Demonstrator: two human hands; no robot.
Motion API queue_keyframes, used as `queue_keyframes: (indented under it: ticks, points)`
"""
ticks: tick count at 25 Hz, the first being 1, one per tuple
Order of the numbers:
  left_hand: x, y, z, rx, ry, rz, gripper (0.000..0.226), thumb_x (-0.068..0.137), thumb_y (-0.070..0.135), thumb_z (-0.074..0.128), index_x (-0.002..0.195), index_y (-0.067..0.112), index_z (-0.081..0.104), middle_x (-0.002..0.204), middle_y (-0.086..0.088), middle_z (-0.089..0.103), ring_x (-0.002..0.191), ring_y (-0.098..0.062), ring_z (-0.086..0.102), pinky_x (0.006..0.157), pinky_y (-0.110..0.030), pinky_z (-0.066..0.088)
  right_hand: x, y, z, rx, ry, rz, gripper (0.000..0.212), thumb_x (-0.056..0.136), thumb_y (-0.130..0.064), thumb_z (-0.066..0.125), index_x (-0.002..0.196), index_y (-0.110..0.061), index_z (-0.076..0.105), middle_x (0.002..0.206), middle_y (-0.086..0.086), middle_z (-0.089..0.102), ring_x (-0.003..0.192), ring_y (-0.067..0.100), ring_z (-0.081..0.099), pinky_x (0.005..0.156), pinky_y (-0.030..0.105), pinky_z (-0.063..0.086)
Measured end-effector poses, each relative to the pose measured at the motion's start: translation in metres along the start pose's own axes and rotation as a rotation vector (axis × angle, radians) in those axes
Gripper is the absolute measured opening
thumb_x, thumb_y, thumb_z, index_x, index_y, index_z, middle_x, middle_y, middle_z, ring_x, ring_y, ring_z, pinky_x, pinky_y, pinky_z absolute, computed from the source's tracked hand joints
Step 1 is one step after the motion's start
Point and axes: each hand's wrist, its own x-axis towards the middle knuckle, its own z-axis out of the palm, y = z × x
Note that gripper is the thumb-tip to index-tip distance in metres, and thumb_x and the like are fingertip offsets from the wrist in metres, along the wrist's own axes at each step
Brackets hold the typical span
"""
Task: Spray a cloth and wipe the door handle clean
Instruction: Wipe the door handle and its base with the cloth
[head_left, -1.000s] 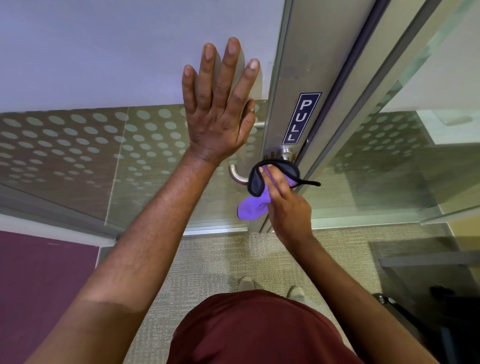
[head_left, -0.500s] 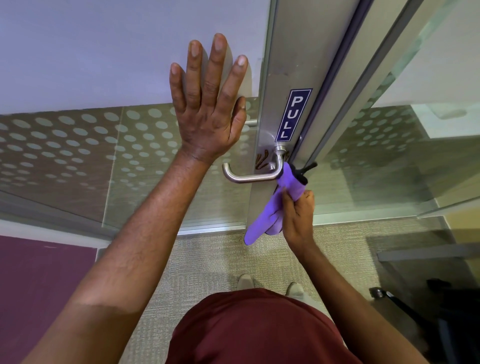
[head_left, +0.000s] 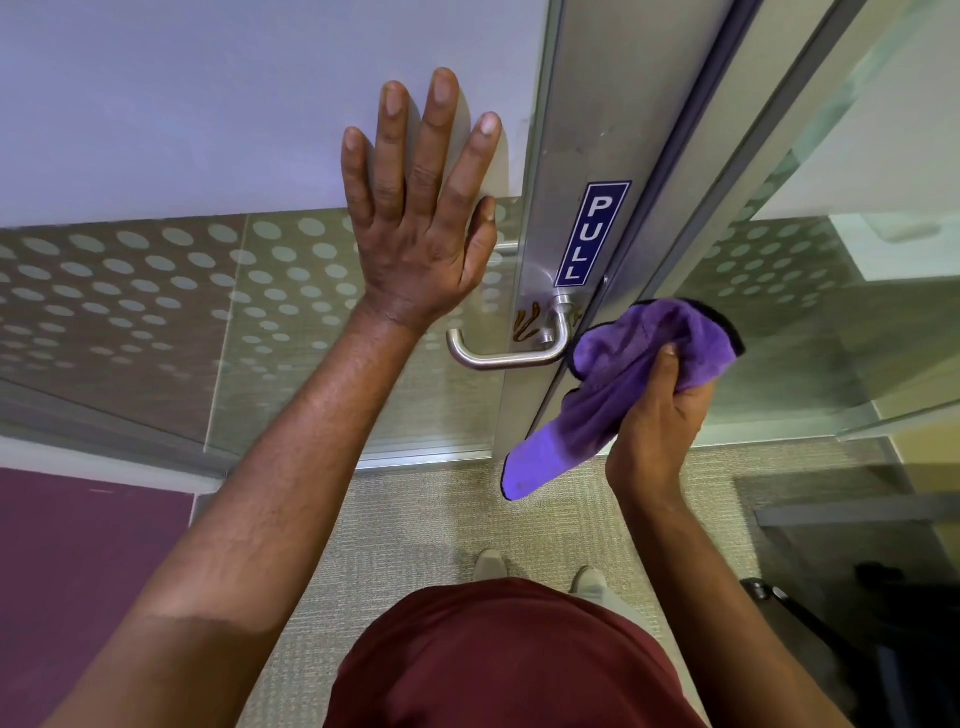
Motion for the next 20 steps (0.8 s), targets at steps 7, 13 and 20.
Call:
queue_keyframes:
  ticks: [7, 13, 20]
  points:
    - [-0.001, 0.000, 0.000, 0.019, -0.005, 0.013, 0.053, 0.098, 0.029, 0.052, 0.148, 0.020, 0.038, 0.151, -0.019, 0.039, 0.159, -0.022, 0.003, 0.127, -0.045, -0.001, 0.004, 0.013, 0.032, -0.470, -0.384, -0.529, 0.075, 0.072, 0.026, 0.043, 0.143, 0.001, 0.048, 0.147, 0.006, 0.049, 0.140, 0.002, 0.042, 0.118, 0.024, 0.031]
    - [-0.001, 0.000, 0.000, 0.035, -0.007, 0.007, 0.055, 0.096, 0.027, 0.056, 0.148, 0.020, 0.038, 0.151, -0.019, 0.037, 0.159, -0.021, -0.002, 0.126, -0.047, 0.001, 0.017, 0.065, 0.016, -0.589, -0.557, -0.500, 0.068, 0.092, 0.011, 0.049, 0.157, 0.004, 0.030, 0.166, 0.008, 0.024, 0.156, 0.005, 0.017, 0.126, 0.024, 0.018]
    - [-0.001, 0.000, 0.001, 0.047, 0.002, 0.016, 0.053, 0.097, 0.028, 0.054, 0.148, 0.020, 0.040, 0.152, -0.017, 0.035, 0.159, -0.021, 0.000, 0.126, -0.046, 0.000, 0.017, 0.096, 0.006, -0.553, -0.602, -0.221, 0.082, 0.090, 0.017, 0.043, 0.163, -0.018, 0.024, 0.166, 0.000, 0.034, 0.153, 0.018, 0.033, 0.123, 0.053, 0.030]
